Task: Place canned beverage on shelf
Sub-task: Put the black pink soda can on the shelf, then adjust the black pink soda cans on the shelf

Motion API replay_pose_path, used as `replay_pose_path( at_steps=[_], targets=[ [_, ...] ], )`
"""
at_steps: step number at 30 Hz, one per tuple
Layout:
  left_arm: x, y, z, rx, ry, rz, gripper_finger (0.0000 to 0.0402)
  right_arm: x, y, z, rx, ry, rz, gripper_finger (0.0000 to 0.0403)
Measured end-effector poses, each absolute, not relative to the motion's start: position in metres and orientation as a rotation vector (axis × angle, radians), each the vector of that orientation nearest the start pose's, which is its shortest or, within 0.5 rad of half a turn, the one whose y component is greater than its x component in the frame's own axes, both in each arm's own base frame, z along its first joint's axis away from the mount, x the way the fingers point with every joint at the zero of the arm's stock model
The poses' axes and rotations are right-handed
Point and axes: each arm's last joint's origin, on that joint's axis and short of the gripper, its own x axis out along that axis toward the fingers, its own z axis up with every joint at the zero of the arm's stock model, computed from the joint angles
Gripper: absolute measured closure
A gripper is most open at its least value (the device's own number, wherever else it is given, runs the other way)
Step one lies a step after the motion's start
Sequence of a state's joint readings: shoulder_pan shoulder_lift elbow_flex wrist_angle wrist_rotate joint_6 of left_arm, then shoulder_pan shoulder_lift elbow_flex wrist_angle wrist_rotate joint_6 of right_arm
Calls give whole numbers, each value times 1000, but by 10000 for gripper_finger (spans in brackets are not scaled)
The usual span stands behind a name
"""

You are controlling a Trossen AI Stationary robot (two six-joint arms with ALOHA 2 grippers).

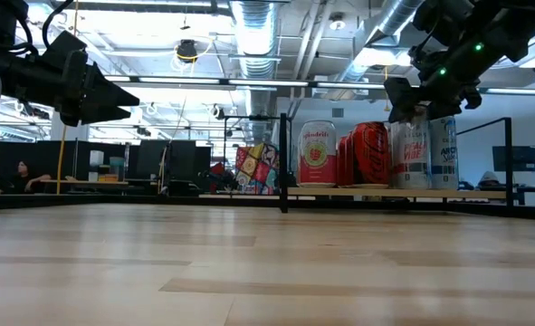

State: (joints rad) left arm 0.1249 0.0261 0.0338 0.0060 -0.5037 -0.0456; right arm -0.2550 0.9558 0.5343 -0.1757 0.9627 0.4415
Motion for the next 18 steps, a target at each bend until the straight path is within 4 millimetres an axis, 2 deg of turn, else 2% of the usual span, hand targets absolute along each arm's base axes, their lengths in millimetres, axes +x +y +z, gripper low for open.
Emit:
replay_pose_path(
  at_steps=[4,9,14,18],
  targets=[
    [91,26,174,-47,-28,628,40,174,-70,226,154,323,-1279,45],
    [91,26,174,-47,-28,628,40,174,-70,227,151,324,-1279,44],
    [91,26,174,-47,-28,628,40,178,-67,241,132,309,-1251,46],
    [91,26,174,-47,-28,628,40,185,-61,263,116,270,-1203,46]
  ],
)
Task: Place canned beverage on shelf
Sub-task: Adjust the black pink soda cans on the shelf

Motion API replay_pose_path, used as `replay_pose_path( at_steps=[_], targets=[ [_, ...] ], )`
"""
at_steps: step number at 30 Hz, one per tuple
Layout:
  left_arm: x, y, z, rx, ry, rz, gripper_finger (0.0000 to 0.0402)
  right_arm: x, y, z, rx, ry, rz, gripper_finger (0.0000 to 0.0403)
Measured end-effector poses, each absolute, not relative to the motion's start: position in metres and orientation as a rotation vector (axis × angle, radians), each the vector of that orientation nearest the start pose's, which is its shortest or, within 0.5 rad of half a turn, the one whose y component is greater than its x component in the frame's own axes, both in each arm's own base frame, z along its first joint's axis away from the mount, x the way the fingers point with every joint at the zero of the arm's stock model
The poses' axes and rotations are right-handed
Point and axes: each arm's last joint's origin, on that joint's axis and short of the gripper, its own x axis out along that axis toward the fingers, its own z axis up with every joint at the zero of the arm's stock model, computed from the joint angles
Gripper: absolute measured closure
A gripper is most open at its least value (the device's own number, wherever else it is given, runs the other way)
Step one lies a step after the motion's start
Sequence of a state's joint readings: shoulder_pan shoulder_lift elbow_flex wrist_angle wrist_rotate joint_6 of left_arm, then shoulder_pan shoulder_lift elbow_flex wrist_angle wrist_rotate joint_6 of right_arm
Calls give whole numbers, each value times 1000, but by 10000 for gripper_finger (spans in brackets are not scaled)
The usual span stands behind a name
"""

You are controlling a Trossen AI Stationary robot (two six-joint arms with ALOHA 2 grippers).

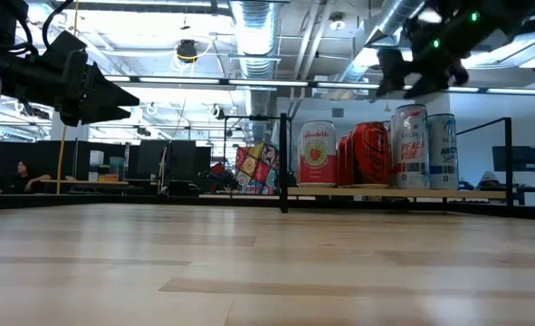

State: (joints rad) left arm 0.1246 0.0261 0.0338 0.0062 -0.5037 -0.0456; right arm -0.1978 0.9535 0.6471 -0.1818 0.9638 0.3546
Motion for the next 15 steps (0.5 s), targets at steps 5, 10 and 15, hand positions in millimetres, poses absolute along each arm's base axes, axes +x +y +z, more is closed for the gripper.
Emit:
replay_pose_path(
  at_steps=[5,10,15],
  targets=[
    [91,26,174,-47,-29,628,40,193,-49,296,88,214,-1121,46],
    [91,26,174,-47,-28,628,40,195,-39,317,83,170,-1089,46],
    [91,26,174,-47,-28,628,40,189,-47,310,105,200,-1198,61]
  ],
)
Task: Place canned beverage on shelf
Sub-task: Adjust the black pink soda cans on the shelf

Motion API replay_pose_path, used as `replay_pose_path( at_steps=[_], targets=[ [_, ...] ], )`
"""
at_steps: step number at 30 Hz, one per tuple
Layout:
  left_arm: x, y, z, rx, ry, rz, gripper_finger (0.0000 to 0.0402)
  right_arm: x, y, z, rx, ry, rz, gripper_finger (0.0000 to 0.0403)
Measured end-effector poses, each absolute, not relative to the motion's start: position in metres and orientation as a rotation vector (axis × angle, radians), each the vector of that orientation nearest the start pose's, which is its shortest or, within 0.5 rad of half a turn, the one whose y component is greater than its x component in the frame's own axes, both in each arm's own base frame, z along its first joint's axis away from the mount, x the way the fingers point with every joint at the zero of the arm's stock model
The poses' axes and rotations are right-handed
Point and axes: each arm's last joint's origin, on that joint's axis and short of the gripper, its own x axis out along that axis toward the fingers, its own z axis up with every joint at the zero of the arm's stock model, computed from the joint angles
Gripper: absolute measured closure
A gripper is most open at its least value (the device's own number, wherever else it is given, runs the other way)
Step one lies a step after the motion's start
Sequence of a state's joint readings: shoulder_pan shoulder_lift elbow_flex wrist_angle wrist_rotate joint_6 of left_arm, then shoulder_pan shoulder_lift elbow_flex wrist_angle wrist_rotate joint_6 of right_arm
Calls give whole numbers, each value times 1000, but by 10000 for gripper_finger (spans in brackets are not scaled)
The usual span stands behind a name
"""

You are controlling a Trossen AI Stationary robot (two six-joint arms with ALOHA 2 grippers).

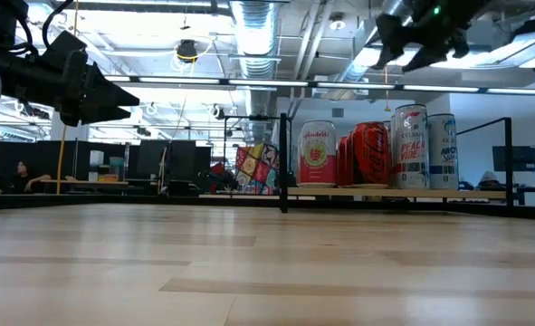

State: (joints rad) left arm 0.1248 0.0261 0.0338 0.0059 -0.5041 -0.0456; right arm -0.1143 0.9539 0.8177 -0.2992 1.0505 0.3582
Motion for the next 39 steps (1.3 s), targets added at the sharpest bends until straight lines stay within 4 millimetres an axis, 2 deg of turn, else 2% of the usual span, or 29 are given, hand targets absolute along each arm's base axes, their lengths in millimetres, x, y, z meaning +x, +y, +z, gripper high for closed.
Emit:
replay_pose_path(
  at_steps=[3,7,15,16,25,39],
  targets=[
    [91,26,174,-47,-28,628,40,184,-59,306,161,227,-1220,93],
    [91,26,174,-47,-28,628,40,179,-75,298,254,285,-1225,159],
    [91,26,174,-47,-28,628,40,161,-87,316,317,408,-1255,373],
    [91,26,174,-47,-28,628,40,160,-87,317,319,413,-1254,384],
    [91,26,174,-47,-28,628,40,148,-103,309,432,479,-1306,387],
    [91,26,174,-47,-28,628,40,155,-120,294,415,578,-1390,386]
  ],
)
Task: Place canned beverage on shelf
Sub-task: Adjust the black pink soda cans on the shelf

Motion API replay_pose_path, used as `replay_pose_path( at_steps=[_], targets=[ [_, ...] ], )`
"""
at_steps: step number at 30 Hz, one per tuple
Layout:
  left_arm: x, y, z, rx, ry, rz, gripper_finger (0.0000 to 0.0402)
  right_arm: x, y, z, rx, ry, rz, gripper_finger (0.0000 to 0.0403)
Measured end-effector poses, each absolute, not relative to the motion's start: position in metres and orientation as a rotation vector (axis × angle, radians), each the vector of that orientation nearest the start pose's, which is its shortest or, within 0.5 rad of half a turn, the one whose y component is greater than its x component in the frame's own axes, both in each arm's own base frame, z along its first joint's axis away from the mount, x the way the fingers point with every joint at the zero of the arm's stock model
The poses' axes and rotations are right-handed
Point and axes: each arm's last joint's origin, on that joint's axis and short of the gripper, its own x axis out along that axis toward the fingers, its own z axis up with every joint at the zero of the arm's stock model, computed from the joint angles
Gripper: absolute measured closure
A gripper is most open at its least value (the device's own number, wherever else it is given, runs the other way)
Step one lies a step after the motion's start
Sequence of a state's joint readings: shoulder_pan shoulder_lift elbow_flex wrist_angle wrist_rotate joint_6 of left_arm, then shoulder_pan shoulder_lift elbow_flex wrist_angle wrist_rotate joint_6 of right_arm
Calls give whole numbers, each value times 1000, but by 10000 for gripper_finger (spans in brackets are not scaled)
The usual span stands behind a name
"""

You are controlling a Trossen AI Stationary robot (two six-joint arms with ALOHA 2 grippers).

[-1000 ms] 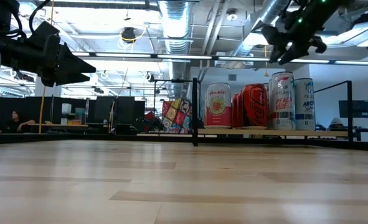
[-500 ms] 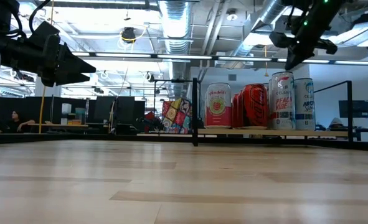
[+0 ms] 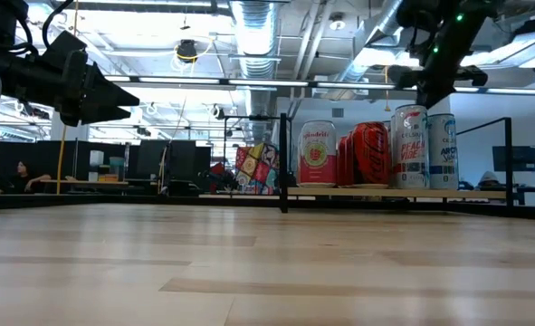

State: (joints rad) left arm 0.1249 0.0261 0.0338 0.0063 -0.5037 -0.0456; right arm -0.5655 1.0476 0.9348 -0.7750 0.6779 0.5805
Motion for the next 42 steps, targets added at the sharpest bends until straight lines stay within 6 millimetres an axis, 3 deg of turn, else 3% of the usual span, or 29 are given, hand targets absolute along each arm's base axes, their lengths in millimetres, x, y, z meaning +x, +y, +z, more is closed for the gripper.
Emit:
replay_pose_path(
  at_steps=[14,33,42],
  targets=[
    [91,26,174,-47,-28,628,40,156,-121,293,400,579,-1417,386],
    [91,26,174,-47,-28,628,40,168,-132,276,407,659,-1440,386],
    [91,26,174,-47,-28,628,40,158,-124,295,400,586,-1418,386]
  ],
)
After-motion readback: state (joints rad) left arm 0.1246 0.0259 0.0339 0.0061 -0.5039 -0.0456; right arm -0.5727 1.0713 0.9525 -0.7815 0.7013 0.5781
